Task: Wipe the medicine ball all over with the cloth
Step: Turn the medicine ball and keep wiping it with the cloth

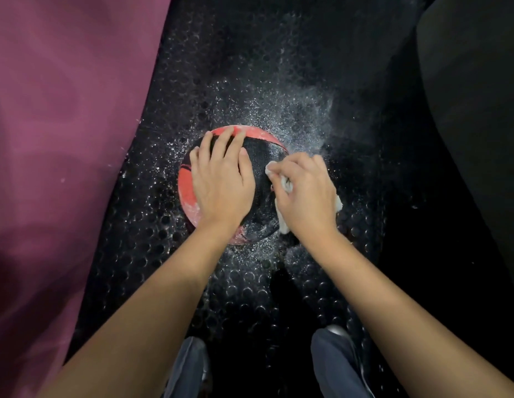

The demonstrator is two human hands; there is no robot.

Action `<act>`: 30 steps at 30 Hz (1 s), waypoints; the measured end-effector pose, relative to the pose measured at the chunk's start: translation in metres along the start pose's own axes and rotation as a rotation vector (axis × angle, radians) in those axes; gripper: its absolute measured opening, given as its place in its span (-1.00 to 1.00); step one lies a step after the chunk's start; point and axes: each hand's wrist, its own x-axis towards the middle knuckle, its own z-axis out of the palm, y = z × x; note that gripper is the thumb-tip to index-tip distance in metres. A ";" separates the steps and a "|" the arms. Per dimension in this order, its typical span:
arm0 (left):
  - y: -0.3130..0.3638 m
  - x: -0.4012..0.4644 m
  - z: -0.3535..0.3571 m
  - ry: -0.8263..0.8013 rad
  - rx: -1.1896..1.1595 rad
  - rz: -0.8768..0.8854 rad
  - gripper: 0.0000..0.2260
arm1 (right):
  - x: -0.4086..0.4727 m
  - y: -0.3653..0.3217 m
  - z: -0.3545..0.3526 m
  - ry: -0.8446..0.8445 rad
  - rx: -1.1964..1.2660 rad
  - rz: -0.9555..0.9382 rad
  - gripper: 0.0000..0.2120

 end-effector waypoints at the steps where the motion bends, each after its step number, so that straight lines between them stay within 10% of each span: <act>1: 0.000 0.000 0.000 0.002 -0.004 0.007 -0.54 | -0.005 0.000 -0.001 -0.014 -0.007 -0.007 -0.93; 30: 0.004 -0.020 0.005 0.043 0.043 0.151 -0.59 | 0.023 -0.001 -0.007 -0.125 -0.038 0.177 -0.85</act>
